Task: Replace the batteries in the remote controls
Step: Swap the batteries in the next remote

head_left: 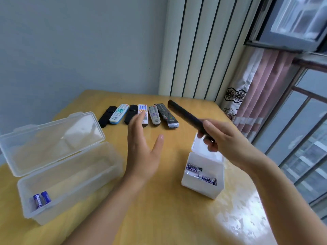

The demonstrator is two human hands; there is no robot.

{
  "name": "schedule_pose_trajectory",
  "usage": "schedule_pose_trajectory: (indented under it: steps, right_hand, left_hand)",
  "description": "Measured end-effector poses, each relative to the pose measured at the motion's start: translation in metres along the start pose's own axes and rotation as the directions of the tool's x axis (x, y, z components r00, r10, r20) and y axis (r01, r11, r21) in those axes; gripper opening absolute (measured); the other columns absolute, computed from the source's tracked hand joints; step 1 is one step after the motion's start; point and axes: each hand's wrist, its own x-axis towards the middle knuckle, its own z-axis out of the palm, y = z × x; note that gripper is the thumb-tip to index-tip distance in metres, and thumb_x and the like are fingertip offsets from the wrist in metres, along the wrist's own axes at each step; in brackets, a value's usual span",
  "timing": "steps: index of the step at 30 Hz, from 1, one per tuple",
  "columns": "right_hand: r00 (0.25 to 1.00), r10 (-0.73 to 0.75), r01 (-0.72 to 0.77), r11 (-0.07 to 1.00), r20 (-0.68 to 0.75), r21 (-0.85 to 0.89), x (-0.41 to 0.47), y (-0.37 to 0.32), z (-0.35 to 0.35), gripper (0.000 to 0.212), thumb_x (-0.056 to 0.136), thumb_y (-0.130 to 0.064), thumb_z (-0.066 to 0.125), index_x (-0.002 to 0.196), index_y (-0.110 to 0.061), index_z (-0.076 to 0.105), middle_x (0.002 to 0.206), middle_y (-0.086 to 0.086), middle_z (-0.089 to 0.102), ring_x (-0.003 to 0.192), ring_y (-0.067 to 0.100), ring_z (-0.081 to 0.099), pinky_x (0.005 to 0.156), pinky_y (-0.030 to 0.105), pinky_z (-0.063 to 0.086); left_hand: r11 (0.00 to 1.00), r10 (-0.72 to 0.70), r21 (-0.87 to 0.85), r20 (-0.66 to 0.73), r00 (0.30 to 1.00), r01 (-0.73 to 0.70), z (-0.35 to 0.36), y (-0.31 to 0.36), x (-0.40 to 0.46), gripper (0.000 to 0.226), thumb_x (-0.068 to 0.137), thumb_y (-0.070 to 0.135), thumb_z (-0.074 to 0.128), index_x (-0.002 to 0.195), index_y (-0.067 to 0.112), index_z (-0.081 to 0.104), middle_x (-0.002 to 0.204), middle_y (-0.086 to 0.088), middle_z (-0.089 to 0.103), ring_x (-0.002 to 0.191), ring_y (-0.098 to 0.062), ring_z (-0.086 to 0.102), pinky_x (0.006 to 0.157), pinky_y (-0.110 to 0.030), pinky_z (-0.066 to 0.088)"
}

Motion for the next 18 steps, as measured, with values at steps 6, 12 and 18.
schedule_pose_trajectory:
  steps: [6,12,18]
  right_hand:
    - [0.912,0.381,-0.406,0.892,-0.152,-0.2,0.112,0.065,-0.051,0.02,0.102,-0.019,0.057,0.095,0.0,0.06,0.077,0.015,0.049,0.059,0.02,0.046,0.055,0.027,0.044]
    - [0.789,0.6,-0.592,0.8,-0.134,0.095,0.164,0.118,-0.047,0.034,0.093,-0.008,0.07,0.12,0.011,0.058,0.098,0.015,0.058,0.067,0.02,0.071,0.051,0.021,0.055]
    - [0.781,0.586,-0.624,0.749,-0.216,-0.224,0.2,0.11,-0.026,0.039,0.08,-0.033,0.085,0.095,-0.007,0.06,0.078,0.008,0.063,0.055,0.017,0.061,0.045,0.022,0.048]
  left_hand:
    - [0.956,-0.29,0.02,0.231,0.929,0.294,0.031,-0.031,-0.006,0.012,0.091,0.017,0.072,0.1,0.023,0.068,0.09,0.011,0.071,0.073,0.0,0.062,0.064,-0.01,0.045]
    - [0.926,-0.355,-0.062,0.195,0.914,0.373,0.03,-0.055,0.006,0.012,0.09,0.016,0.073,0.087,0.027,0.071,0.076,0.008,0.068,0.059,-0.002,0.057,0.054,-0.018,0.049]
    - [0.921,-0.362,-0.061,0.229,0.904,0.384,0.032,-0.059,0.008,0.002,0.083,0.035,0.068,0.082,0.037,0.068,0.07,0.015,0.067,0.061,-0.006,0.059,0.055,-0.034,0.056]
